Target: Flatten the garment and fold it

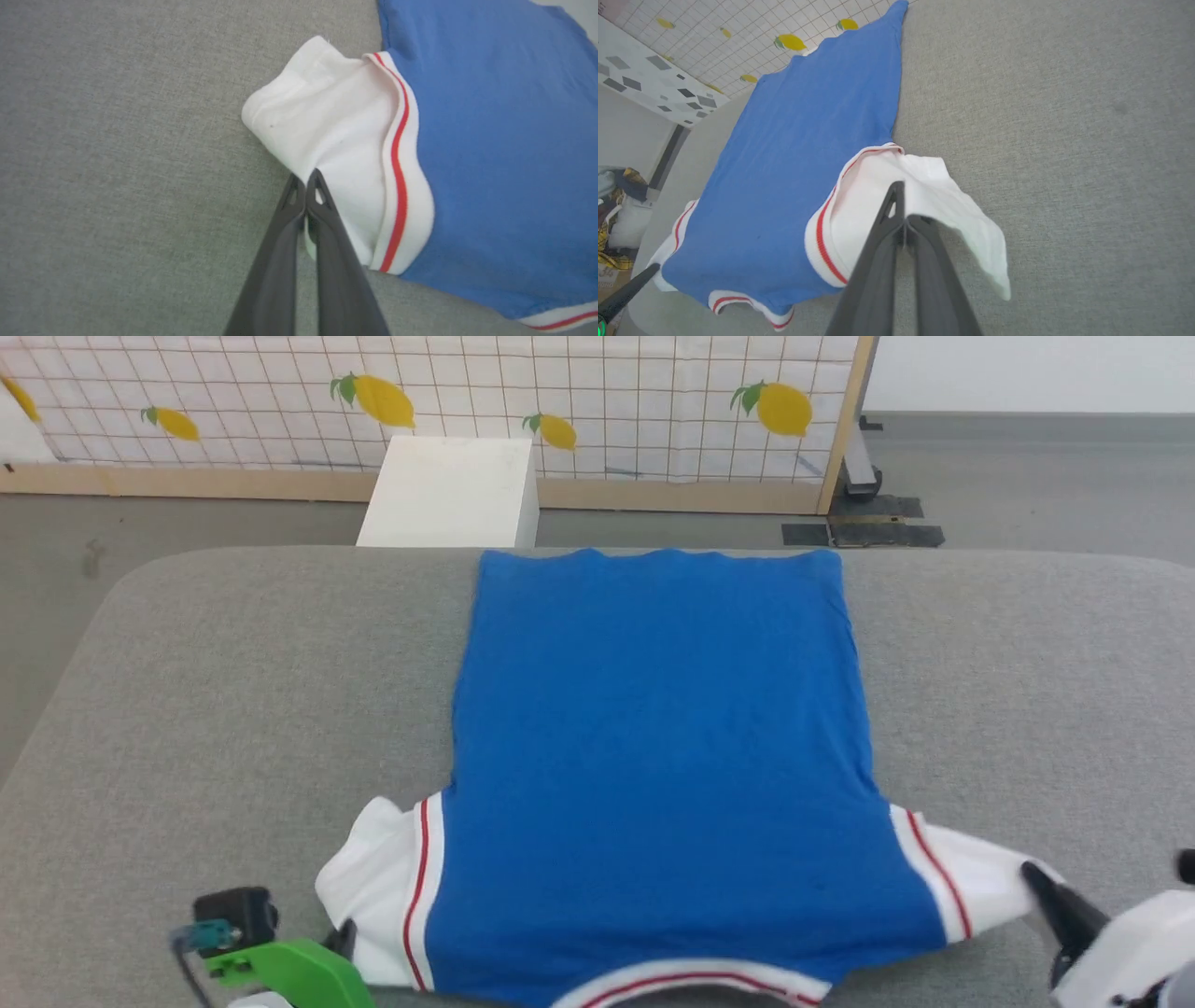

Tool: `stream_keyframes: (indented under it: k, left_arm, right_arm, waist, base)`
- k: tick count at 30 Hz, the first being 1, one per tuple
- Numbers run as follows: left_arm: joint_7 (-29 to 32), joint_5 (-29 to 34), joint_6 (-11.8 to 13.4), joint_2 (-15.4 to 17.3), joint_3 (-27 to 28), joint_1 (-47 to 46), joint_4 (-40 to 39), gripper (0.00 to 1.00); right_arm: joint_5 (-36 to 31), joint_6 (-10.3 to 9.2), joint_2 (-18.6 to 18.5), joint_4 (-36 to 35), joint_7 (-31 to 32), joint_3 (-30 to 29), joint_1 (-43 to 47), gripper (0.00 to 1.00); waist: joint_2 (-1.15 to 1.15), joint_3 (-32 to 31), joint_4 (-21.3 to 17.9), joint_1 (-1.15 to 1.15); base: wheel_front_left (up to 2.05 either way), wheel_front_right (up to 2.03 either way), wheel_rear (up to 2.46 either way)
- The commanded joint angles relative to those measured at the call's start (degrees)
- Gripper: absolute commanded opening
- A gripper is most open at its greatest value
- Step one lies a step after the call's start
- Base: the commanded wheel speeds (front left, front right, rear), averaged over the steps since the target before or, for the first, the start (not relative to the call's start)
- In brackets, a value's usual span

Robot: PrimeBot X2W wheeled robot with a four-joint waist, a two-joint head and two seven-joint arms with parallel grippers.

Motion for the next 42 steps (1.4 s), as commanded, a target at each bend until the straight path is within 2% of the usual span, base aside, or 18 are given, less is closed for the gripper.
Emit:
stream_keyframes:
  k: [1, 5, 8, 12, 15, 16, 17, 22, 25, 29, 34, 38, 42]
  left_arm:
    - [1.3, 2.1, 0.8, 1.6, -1.0, 0.8, -0.4, 0.00]
    - [4.7, 4.8, 1.4, 2.7, -4.2, 0.0, 0.9, 0.00]
    - [4.8, 5.1, 1.5, 2.2, -4.8, -0.9, 2.6, 0.00]
    - [3.6, 4.3, 1.0, 1.2, -4.9, -1.9, 4.5, 0.00]
    - [2.9, 3.7, 0.4, 0.7, -4.9, -2.4, 5.6, 0.00]
    - [2.6, 3.4, 0.3, 0.5, -4.8, -2.5, 6.0, 0.00]
    - [2.4, 3.1, 0.1, 0.3, -4.7, -2.6, 6.3, 0.00]
    - [1.3, 2.5, -0.4, 0.1, -4.6, -2.8, 6.6, 0.00]
    - [0.7, 2.1, -0.3, 0.2, -4.1, -2.5, 5.9, 0.00]
    - [0.2, 1.8, 0.2, 0.4, -3.5, -1.9, 4.0, 0.00]
    - [-0.2, 1.5, 1.1, 0.7, -2.7, -1.2, 1.3, 0.00]
    - [-0.6, 1.5, 1.7, 1.0, -2.1, -0.8, -1.6, 0.00]
    - [-0.7, 1.9, 2.5, 1.3, -2.0, -0.5, -5.2, 0.00]
  right_arm:
    - [-2.7, -0.08, -0.1, -0.9, 2.0, 1.2, 0.2, 0.00]
    - [-11.1, -0.08, -1.7, 0.3, 8.5, 7.2, -1.3, 0.00]
    - [-16.8, -0.08, -2.8, 4.3, 11.6, 11.5, -3.6, 0.00]
    - [-20.8, -0.08, -3.1, 12.1, 12.0, 15.2, -5.5, 0.00]
    - [-21.2, -0.08, -2.7, 17.1, 11.5, 16.1, -6.4, 0.00]
    - [-21.0, -0.08, -2.6, 18.4, 11.3, 16.4, -6.6, 0.24]
    - [-20.6, -0.08, -2.4, 19.4, 10.7, 16.1, -6.8, 1.00]
    - [-16.4, -0.08, -2.2, 17.5, 7.4, 13.3, -6.2, 1.00]
    - [-12.6, -0.08, -1.9, 12.0, 6.7, 9.9, -3.9, 1.00]
    - [-7.8, -0.08, -1.3, 1.8, 6.8, 2.7, -0.2, 1.00]
    - [-5.1, -0.08, -0.4, -6.0, 4.2, -2.5, -3.2, 1.00]
    - [-7.3, -0.08, -0.6, -5.9, 0.4, -1.8, -11.1, 1.00]
    - [-10.7, -0.08, -2.3, -0.5, -2.5, 0.4, -21.5, 1.00]
  waist:
    - [0.00, 0.5, -0.4, 0.01]
    - [0.00, 1.3, -0.9, 0.01]
    - [0.00, 2.1, -1.3, 0.01]
    - [0.00, 2.9, -1.2, 0.01]
    - [0.00, 3.1, -1.1, 0.01]
    - [0.00, 3.2, -1.0, 0.01]
    - [0.00, 3.1, -1.0, 0.01]
    - [0.00, 2.5, -1.1, 0.01]
    - [0.00, 2.1, -1.4, 0.01]
    - [0.00, 1.9, -1.8, 0.01]
    - [0.00, 2.9, -2.4, 0.01]
    - [0.00, 5.7, -2.6, 0.01]
    - [0.00, 9.9, -1.7, 0.01]
  base:
    - [0.00, 0.00, 0.00]
    - [0.00, 0.00, 0.00]
    - [0.00, 0.00, 0.00]
    - [0.00, 0.00, 0.00]
    - [0.00, 0.00, 0.00]
    - [0.00, 0.00, 0.00]
    - [0.00, 0.00, 0.00]
    - [0.00, 0.00, 0.00]
    - [0.00, 0.00, 0.00]
    - [0.00, 0.00, 0.00]
    - [0.00, 0.00, 0.00]
    - [0.00, 0.00, 0.00]
    - [0.00, 0.00, 0.00]
